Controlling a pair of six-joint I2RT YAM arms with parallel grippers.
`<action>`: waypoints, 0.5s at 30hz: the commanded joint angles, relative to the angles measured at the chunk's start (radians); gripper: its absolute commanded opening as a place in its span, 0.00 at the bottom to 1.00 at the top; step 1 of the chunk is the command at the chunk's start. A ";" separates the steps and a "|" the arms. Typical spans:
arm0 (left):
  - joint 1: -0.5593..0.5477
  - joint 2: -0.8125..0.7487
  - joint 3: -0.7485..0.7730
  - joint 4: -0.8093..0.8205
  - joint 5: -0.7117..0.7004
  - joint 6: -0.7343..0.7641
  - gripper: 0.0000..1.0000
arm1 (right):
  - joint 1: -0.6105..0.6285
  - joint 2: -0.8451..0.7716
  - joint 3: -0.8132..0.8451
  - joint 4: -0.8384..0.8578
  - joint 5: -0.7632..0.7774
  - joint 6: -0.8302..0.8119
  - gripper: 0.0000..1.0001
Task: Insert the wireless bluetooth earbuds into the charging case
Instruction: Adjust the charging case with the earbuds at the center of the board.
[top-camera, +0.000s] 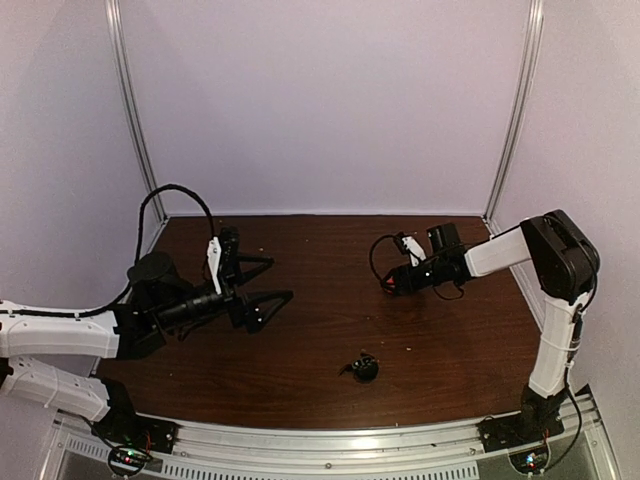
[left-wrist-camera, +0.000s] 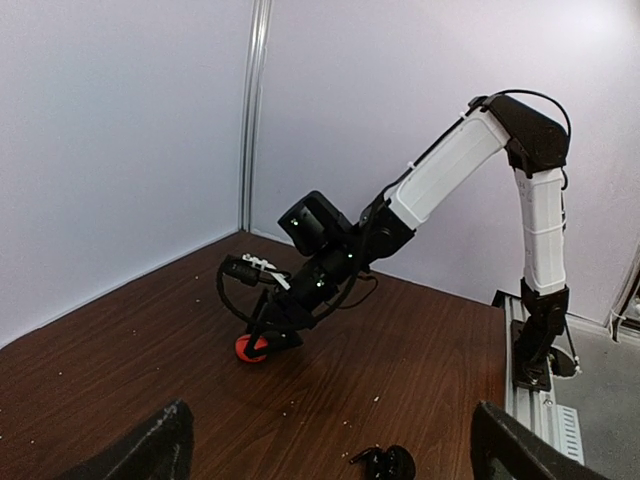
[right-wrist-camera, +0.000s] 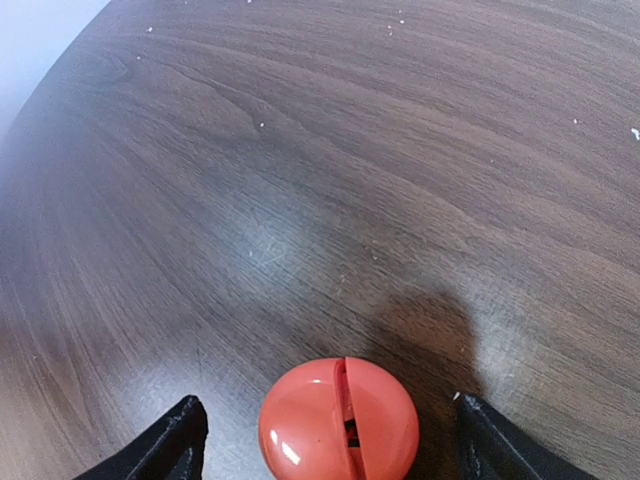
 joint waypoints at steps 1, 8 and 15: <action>0.006 -0.021 0.029 0.007 0.003 0.019 0.98 | 0.043 -0.007 0.029 -0.083 0.109 -0.022 0.84; 0.006 -0.012 0.046 -0.007 0.012 0.027 0.98 | 0.102 0.020 0.128 -0.239 0.299 -0.075 0.78; 0.006 0.008 0.052 0.009 0.026 0.027 0.98 | 0.118 0.032 0.158 -0.300 0.354 -0.111 0.72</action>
